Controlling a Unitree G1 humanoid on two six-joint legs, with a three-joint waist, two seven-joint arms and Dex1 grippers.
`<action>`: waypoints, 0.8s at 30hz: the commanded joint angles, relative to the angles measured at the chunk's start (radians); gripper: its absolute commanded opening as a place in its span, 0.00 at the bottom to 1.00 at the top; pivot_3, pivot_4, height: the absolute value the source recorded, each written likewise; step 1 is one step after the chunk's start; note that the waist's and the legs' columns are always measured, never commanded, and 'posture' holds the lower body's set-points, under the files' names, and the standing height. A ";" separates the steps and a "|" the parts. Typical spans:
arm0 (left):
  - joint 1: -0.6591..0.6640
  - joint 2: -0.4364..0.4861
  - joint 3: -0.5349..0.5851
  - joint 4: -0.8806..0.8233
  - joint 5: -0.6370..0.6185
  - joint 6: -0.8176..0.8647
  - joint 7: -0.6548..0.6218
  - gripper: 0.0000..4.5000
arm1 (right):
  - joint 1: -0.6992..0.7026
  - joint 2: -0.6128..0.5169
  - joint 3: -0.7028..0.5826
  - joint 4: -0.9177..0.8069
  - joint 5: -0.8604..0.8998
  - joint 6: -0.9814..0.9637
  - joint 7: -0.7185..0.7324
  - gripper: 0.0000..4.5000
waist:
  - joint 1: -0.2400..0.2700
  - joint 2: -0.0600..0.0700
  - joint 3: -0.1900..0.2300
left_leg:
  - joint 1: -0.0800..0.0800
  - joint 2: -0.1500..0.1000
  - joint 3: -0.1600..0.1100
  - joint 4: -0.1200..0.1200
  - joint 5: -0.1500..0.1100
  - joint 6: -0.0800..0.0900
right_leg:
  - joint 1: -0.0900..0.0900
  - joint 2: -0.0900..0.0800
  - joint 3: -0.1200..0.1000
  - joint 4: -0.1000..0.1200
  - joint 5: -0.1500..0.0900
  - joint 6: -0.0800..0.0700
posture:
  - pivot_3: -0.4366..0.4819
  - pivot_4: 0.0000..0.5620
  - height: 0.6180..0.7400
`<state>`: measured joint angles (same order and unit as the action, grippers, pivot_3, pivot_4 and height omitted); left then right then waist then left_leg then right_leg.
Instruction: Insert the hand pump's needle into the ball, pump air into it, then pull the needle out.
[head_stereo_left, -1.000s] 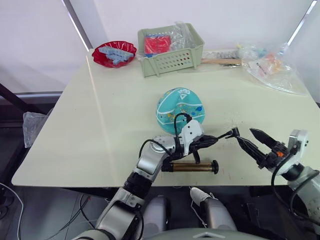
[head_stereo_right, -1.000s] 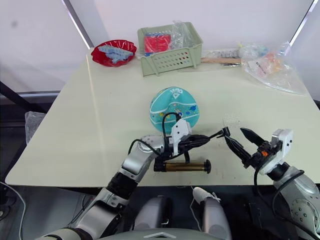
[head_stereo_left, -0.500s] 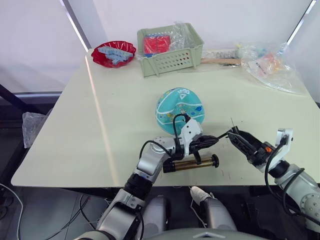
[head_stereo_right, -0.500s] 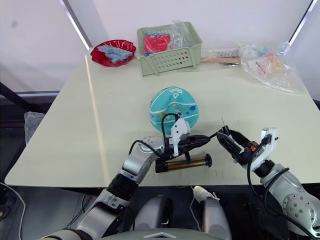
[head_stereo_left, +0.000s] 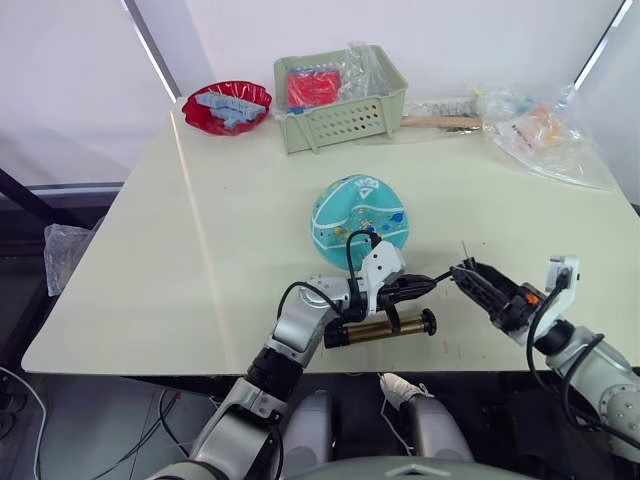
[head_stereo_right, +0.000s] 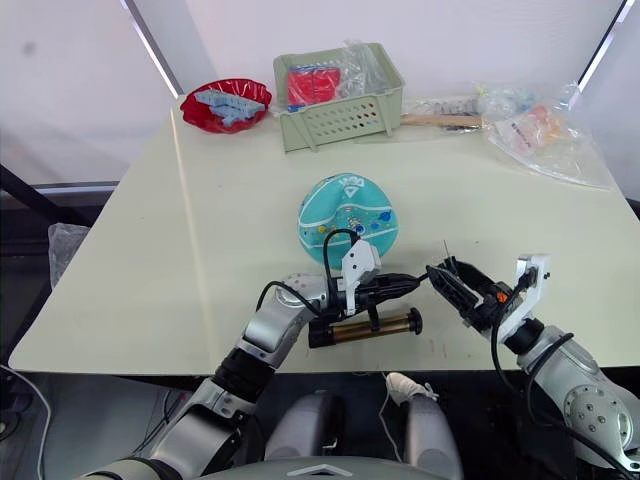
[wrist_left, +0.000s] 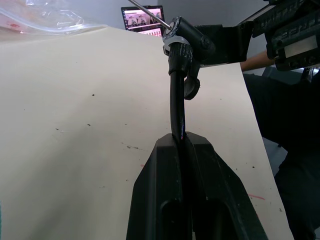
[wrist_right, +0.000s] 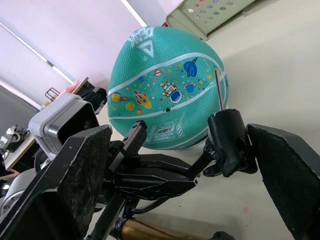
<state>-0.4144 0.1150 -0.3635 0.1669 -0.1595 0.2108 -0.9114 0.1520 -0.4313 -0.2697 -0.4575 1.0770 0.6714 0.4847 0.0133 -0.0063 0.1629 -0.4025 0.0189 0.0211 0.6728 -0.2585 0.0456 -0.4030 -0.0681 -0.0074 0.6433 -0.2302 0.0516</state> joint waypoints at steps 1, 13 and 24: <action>0.006 -0.005 -0.007 -0.062 -0.018 -0.005 -0.007 0.02 | 0.003 -0.004 0.002 -0.031 0.001 -0.006 0.015 1.00 | 0.000 0.000 0.000 | 0.000 0.000 0.000 0.000 0.000 0.000 | 0.000 0.000 0.000 0.000 0.000 0.000 | 0.48 0.27 0.97; 0.007 -0.003 -0.009 -0.060 -0.020 -0.009 -0.017 0.00 | -0.004 0.005 -0.002 -0.030 -0.006 -0.013 0.003 0.36 | 0.000 0.000 0.000 | 0.000 0.000 0.000 0.000 0.000 0.000 | 0.000 0.000 0.000 0.000 0.000 0.000 | 0.48 0.27 0.97; 0.014 -0.004 -0.009 -0.063 -0.022 -0.008 -0.030 0.00 | -0.001 -0.003 0.007 -0.020 -0.063 -0.028 0.017 0.07 | 0.000 0.000 0.000 | 0.000 0.000 0.000 0.000 0.000 0.000 | -0.001 0.000 0.000 0.000 0.000 0.000 | 0.48 0.27 0.97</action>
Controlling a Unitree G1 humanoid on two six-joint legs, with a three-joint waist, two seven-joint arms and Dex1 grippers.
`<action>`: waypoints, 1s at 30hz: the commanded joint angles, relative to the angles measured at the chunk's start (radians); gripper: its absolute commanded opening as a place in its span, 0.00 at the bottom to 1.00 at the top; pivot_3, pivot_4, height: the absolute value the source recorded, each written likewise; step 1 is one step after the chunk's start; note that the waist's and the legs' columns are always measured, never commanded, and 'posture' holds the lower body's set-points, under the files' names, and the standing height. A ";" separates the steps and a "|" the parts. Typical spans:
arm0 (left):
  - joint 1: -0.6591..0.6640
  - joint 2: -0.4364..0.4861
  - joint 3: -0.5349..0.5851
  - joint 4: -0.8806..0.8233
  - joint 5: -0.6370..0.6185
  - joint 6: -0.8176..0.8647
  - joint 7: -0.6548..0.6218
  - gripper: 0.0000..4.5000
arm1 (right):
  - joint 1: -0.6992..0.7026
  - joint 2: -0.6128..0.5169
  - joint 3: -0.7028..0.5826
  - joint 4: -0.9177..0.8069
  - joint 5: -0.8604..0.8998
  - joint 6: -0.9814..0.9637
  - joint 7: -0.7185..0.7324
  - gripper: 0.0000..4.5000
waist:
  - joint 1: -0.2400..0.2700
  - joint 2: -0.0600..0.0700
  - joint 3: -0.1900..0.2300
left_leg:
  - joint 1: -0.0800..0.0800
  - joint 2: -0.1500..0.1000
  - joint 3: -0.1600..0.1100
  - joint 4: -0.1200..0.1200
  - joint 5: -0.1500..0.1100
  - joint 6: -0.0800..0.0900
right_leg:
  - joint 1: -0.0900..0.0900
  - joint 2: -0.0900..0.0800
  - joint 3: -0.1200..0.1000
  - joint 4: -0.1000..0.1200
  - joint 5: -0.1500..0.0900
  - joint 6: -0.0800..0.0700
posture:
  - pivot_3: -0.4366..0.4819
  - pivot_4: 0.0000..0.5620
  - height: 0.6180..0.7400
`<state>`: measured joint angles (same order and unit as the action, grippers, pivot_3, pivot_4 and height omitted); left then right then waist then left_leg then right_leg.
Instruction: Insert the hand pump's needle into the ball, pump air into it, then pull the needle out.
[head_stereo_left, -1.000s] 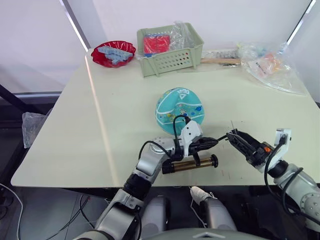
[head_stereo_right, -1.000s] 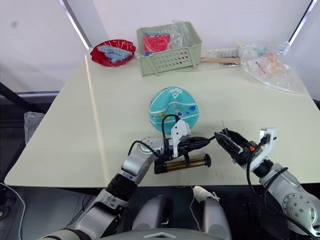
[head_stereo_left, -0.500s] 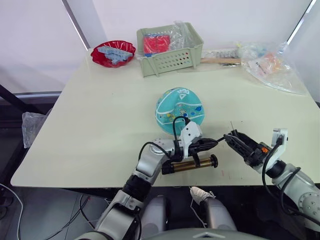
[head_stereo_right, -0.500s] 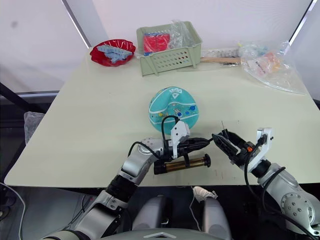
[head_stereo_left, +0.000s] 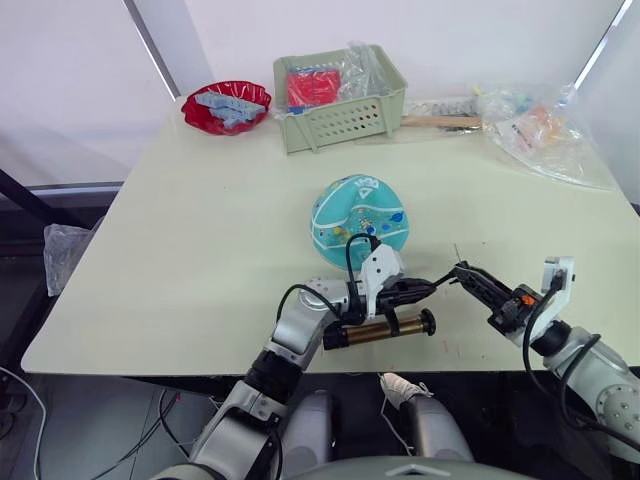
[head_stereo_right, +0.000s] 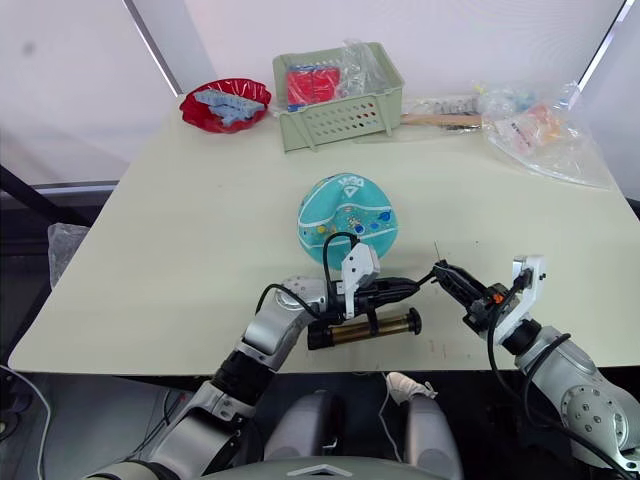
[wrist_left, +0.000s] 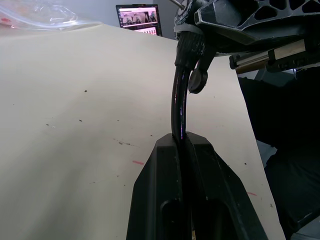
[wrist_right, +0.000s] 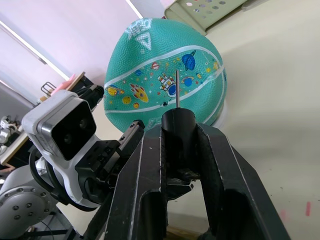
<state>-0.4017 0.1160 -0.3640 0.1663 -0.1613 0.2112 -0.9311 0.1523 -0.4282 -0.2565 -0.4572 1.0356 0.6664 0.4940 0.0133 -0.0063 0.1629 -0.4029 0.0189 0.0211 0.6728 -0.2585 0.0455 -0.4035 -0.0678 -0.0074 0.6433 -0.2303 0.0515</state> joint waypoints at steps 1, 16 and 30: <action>0.001 -0.005 -0.008 -0.062 -0.021 -0.008 -0.011 0.00 | -0.001 -0.007 -0.005 -0.018 -0.028 -0.025 0.008 0.07 | 0.000 0.000 0.000 | 0.000 0.000 0.000 0.000 0.000 0.000 | 0.000 0.000 0.000 0.000 0.000 0.000 | 0.48 0.27 0.97; -0.002 0.037 0.015 -0.089 -0.030 -0.056 -0.042 0.58 | -0.031 -0.063 -0.045 -0.012 -0.010 0.001 0.044 0.07 | 0.000 0.000 0.000 | 0.000 0.000 0.000 0.000 0.000 0.000 | 0.000 0.000 0.000 0.000 0.000 0.000 | 0.48 0.27 0.97; 0.025 0.181 0.126 -0.327 -0.120 0.018 -0.024 1.00 | 0.022 -0.223 -0.065 0.033 -0.345 -0.378 0.404 0.07 | 0.000 0.000 0.000 | -0.001 0.000 0.000 0.000 0.000 0.000 | -0.001 0.000 0.000 0.000 0.000 0.000 | 0.48 0.27 0.97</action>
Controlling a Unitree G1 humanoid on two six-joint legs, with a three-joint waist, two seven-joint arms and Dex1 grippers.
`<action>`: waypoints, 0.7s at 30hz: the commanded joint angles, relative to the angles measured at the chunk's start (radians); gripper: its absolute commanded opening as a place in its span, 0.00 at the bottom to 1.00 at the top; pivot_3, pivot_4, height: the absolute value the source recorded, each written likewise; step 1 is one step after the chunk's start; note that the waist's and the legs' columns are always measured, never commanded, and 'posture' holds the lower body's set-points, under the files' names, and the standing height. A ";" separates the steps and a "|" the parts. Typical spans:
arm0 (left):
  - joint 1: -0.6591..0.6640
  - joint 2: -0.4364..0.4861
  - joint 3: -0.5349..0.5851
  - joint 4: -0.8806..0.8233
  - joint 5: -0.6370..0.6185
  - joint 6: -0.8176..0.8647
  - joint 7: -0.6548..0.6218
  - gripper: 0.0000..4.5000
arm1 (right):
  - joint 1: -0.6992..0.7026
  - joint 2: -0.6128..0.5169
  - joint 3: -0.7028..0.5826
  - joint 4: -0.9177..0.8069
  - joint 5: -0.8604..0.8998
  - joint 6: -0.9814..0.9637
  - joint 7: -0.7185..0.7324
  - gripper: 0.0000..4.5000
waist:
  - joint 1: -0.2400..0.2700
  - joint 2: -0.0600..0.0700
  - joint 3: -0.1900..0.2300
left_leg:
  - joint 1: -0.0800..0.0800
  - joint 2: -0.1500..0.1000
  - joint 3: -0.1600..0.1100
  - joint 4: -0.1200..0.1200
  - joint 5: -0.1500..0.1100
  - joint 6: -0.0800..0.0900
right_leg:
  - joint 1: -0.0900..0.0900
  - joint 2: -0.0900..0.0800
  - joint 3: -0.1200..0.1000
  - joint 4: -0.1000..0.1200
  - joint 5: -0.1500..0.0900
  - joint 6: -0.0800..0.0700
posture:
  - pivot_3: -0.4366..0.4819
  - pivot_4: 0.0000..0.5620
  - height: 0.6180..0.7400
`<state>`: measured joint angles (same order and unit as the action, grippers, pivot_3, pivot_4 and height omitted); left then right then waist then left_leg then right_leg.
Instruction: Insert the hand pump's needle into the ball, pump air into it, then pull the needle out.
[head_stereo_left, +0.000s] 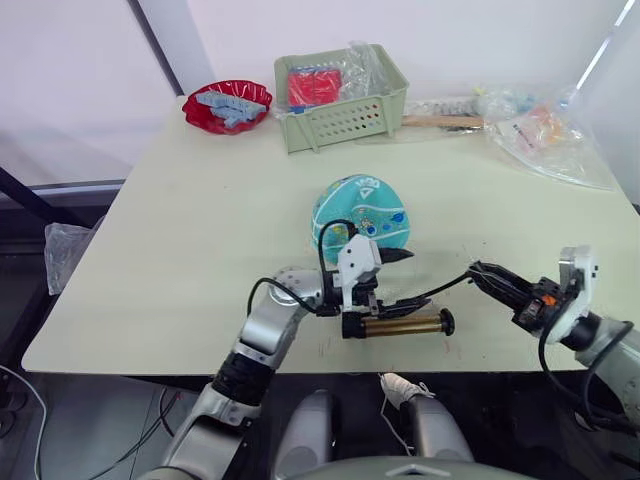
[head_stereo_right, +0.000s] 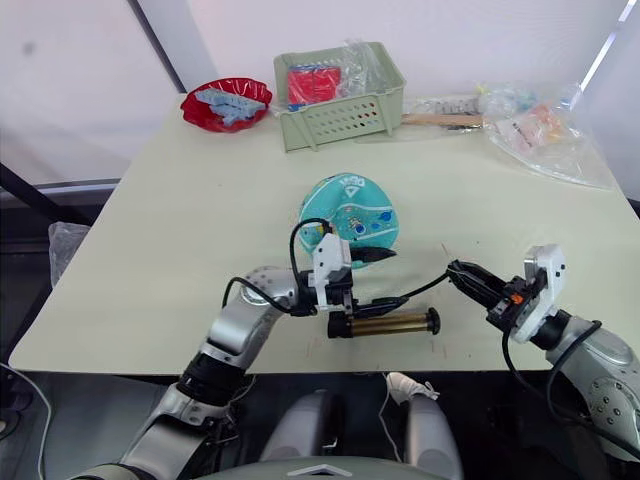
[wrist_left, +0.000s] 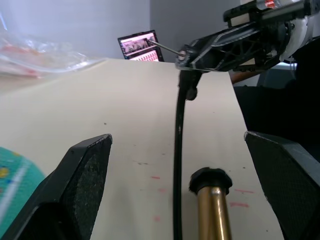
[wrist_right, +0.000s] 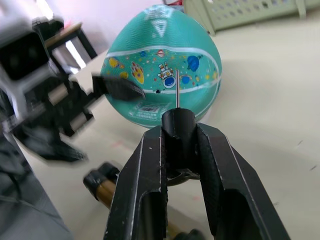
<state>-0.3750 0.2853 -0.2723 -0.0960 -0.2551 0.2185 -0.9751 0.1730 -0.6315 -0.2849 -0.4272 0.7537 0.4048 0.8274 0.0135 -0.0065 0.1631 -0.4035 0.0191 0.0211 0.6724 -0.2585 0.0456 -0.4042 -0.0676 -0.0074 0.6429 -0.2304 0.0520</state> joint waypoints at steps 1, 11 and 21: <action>-0.003 0.018 0.043 -0.073 -0.030 0.017 0.028 1.00 | 0.001 -0.023 -0.038 0.012 -0.074 -0.139 0.089 0.07 | 0.000 0.000 0.000 | 0.000 0.000 0.000 0.000 0.000 0.000 | 0.000 0.000 0.000 0.000 0.000 0.000 | 0.48 0.27 0.97; -0.083 0.118 0.217 -0.101 -0.050 0.183 0.192 1.00 | -0.031 -0.032 -0.051 0.106 -0.178 -0.335 0.178 0.07 | 0.000 -0.001 0.001 | 0.001 0.000 0.000 0.000 0.000 0.000 | 0.000 0.003 0.000 0.000 0.002 0.003 | 0.48 0.27 0.97; -0.198 0.196 0.225 0.002 0.005 0.265 0.263 1.00 | -0.050 -0.019 -0.029 0.148 -0.196 -0.381 0.191 0.07 | 0.000 -0.003 0.002 | 0.001 -0.001 0.001 0.000 0.000 0.000 | 0.000 0.003 0.001 0.000 0.003 0.003 | 0.48 0.27 0.97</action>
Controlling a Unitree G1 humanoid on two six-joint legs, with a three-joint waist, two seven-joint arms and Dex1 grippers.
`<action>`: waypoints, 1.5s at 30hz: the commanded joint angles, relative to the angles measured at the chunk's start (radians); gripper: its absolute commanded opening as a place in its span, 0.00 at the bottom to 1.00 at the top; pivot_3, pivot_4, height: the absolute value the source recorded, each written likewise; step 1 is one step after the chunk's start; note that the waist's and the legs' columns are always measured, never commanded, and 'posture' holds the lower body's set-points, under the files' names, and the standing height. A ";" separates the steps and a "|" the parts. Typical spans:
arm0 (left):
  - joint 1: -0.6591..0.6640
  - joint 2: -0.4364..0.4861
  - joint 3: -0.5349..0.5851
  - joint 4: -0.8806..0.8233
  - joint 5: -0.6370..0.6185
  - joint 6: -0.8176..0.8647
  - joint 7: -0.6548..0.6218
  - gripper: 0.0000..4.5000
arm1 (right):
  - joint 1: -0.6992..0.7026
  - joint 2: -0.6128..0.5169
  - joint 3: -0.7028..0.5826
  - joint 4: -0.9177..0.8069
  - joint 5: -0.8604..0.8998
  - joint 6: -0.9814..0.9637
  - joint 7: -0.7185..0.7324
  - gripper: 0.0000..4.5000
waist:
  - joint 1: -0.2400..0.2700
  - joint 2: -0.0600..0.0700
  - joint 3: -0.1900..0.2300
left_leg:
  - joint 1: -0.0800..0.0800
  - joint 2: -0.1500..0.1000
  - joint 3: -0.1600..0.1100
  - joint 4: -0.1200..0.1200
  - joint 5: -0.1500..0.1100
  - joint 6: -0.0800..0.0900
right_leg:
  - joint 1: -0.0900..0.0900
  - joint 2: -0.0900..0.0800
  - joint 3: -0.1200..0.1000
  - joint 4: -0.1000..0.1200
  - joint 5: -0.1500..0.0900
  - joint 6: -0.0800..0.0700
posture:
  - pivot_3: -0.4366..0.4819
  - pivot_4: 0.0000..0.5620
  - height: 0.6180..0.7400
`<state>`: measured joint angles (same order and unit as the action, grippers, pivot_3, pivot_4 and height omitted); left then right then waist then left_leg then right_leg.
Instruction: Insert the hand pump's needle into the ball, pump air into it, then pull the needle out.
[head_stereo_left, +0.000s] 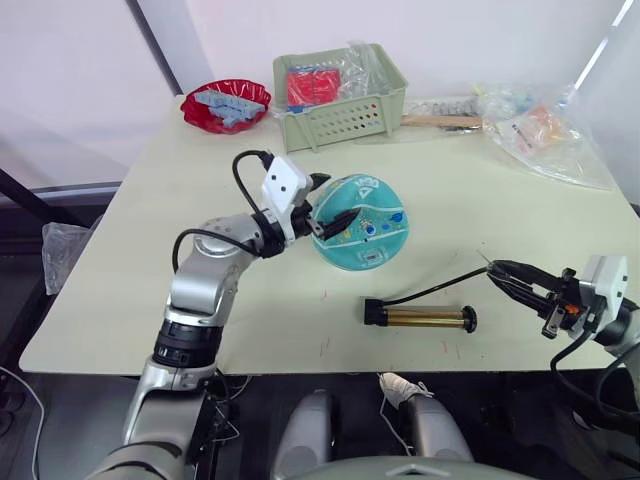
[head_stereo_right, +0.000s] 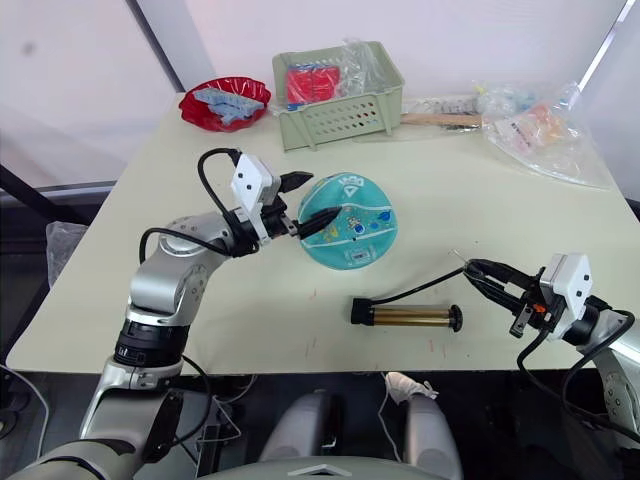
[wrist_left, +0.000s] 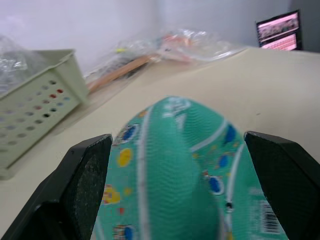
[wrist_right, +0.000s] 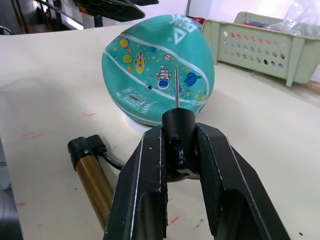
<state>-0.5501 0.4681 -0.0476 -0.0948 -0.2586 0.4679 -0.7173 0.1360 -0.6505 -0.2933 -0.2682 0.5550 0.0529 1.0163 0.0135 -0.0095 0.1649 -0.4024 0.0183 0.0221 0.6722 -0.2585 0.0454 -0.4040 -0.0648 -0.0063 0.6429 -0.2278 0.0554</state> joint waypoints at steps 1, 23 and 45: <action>-0.027 0.017 -0.002 0.006 0.012 0.025 0.007 1.00 | -0.013 0.000 -0.020 -0.010 0.003 -0.031 0.004 0.07 | 0.000 0.000 0.000 | 0.000 0.000 0.000 0.000 0.000 0.000 | 0.000 0.000 0.000 0.000 0.000 0.000 | 0.48 0.27 0.97; -0.023 -0.046 -0.033 0.008 0.035 0.114 0.094 0.29 | 0.005 0.013 0.001 -0.034 -0.003 -0.041 -0.012 0.07 | 0.001 0.000 0.000 | 0.000 0.000 0.000 0.000 0.000 0.000 | 0.000 0.000 0.000 0.000 0.000 0.000 | 0.48 0.27 0.97; 0.043 -0.117 -0.051 -0.058 0.046 0.123 0.193 0.01 | -0.242 -0.105 0.162 -0.219 0.022 0.486 -0.231 0.07 | 0.004 0.000 0.000 | 0.001 0.000 0.000 0.000 0.000 0.000 | 0.001 -0.001 0.000 0.001 0.000 0.000 | 0.48 0.27 0.97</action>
<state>-0.5076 0.3657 -0.0838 -0.1209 -0.2131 0.5945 -0.5321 -0.0828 -0.7367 -0.1396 -0.4501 0.5638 0.4943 0.8052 0.0175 -0.0100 0.1648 -0.4018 0.0185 0.0217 0.6725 -0.2584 0.0452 -0.4033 -0.0660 -0.0060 0.6438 -0.2274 0.0555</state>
